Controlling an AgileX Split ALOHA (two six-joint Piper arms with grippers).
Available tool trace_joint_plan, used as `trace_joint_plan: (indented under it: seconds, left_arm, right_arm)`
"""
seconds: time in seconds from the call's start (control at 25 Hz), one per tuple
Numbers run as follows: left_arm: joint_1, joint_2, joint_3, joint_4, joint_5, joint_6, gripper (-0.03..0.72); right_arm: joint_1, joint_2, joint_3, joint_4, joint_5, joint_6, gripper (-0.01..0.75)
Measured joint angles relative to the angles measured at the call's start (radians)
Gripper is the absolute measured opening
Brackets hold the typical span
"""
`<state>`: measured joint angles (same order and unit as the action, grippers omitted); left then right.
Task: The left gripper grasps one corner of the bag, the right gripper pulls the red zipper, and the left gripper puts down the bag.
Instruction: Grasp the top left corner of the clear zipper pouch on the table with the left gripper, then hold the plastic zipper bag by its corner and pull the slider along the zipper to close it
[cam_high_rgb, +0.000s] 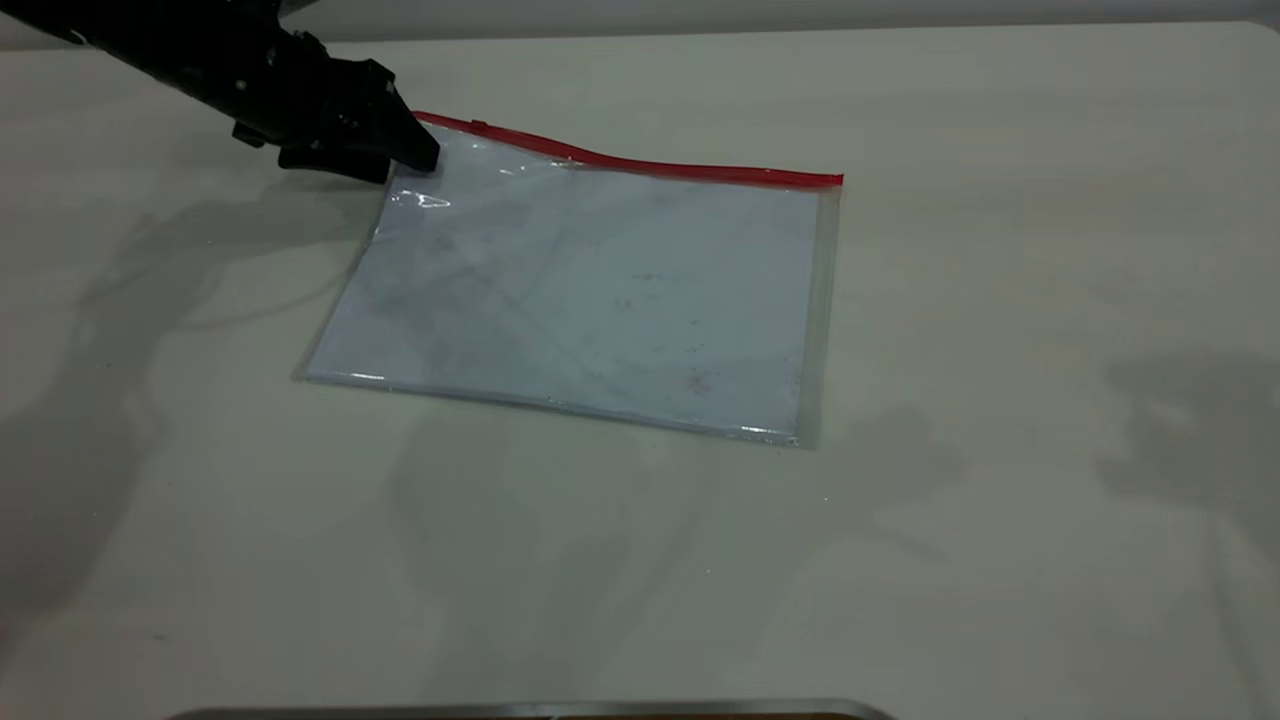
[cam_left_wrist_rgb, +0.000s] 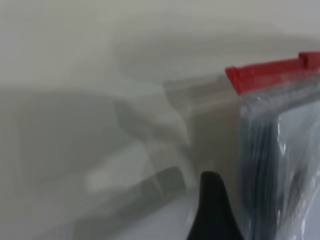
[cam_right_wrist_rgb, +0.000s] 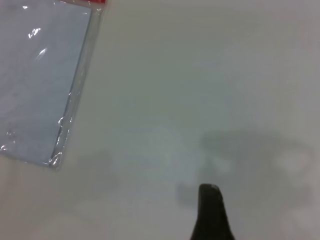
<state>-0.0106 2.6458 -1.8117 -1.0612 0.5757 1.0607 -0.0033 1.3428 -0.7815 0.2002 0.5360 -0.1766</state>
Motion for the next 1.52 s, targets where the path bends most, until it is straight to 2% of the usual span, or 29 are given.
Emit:
trace_joint_plan:
  seconds: [0.2, 0.36, 0.48, 0.64, 0.72, 0.88, 1.12, 1.28, 1.52]
  left_arm:
    - [0.0, 0.028, 0.0, -0.11, 0.007, 0.079, 0.586]
    - [0.0, 0.034, 0.0, -0.155, 0.024, 0.108, 0.519]
    - [0.0, 0.034, 0.0, -0.161, 0.028, 0.111, 0.387]
    - [0.0, 0.034, 0.0, -0.161, 0.04, 0.137, 0.128]
    - [0.0, 0.034, -0.003, -0.165, 0.063, 0.193, 0.058]
    - [0.0, 0.036, -0.049, -0.164, 0.165, 0.372, 0.055]
    - [-0.008, 0.039, -0.167, -0.124, 0.433, 0.688, 0.055]
    - [-0.041, 0.04, -0.225, -0.064, 0.483, 0.815, 0.054]
    - [-0.121, 0.04, -0.244, 0.003, 0.496, 0.986, 0.054]
  right_arm:
    - [0.0, 0.0, 0.0, 0.0, -0.001, 0.0, 0.585]
    - [0.0, 0.0, 0.0, 0.0, -0.003, 0.0, 0.585]
    - [0.0, 0.0, 0.0, 0.0, -0.018, 0.0, 0.585]
    - [0.0, 0.0, 0.0, 0.0, -0.029, -0.007, 0.585]
    - [0.0, 0.0, 0.0, -0.001, -0.045, -0.032, 0.585]
    - [0.0, 0.01, 0.0, 0.004, -0.119, -0.132, 0.585]
    - [0.0, 0.126, -0.005, 0.13, -0.191, -0.322, 0.585]
    - [0.0, 0.238, -0.064, 0.28, -0.174, -0.49, 0.585]
    - [0.0, 0.401, -0.153, 0.586, -0.103, -0.868, 0.585]
